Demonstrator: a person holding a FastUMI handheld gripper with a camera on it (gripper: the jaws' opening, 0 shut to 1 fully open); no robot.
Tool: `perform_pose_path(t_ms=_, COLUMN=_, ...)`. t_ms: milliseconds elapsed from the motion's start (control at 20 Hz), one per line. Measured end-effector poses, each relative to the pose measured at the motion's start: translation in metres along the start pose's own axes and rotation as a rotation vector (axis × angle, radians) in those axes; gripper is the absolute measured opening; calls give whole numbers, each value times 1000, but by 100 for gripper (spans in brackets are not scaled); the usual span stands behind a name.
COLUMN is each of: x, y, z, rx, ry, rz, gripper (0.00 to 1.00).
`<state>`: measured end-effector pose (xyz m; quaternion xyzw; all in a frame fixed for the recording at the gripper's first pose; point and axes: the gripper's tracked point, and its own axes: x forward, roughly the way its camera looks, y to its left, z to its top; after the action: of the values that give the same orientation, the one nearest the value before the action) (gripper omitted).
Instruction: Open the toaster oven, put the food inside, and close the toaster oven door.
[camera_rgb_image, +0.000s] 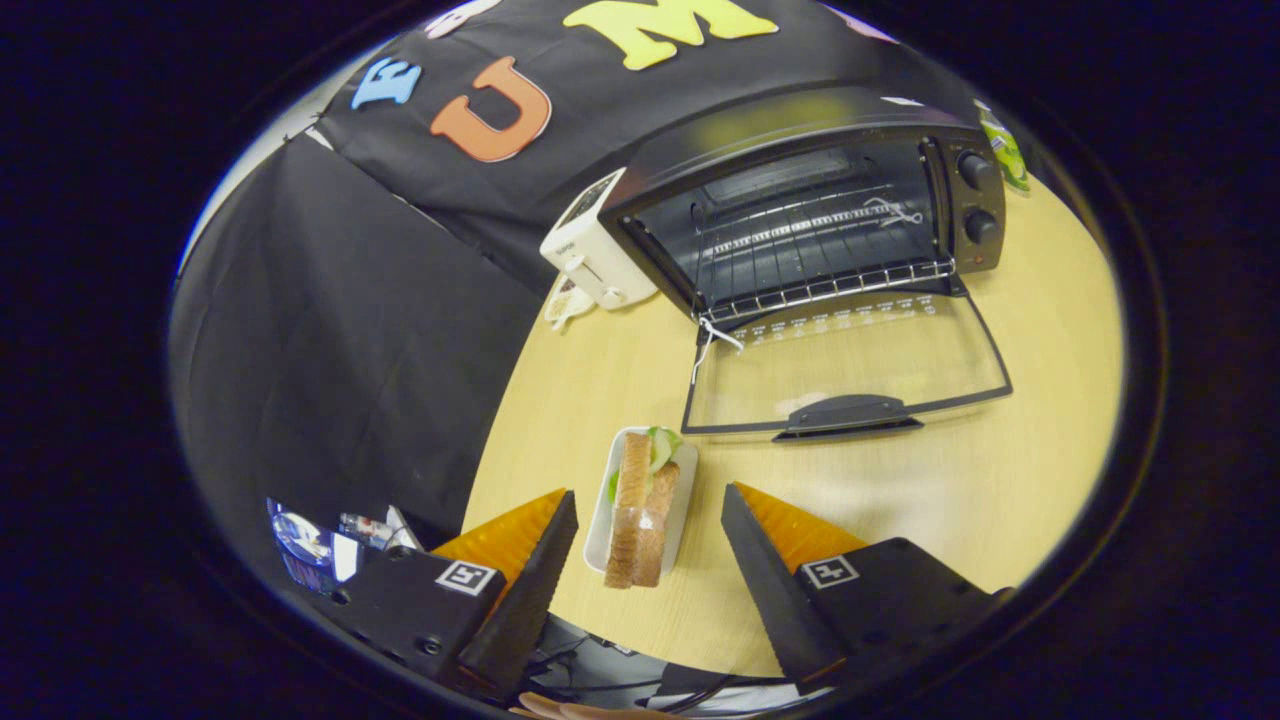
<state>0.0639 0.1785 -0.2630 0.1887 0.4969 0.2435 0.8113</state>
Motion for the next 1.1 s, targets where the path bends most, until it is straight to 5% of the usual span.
perform_pose_path(t_ms=650, x=39, y=-3, z=-16, rx=120, ry=216, rz=15, gripper=75)
perform_pose_path(t_ms=1100, x=38, y=0, z=-20, rx=94, ry=203, rz=2, gripper=42)
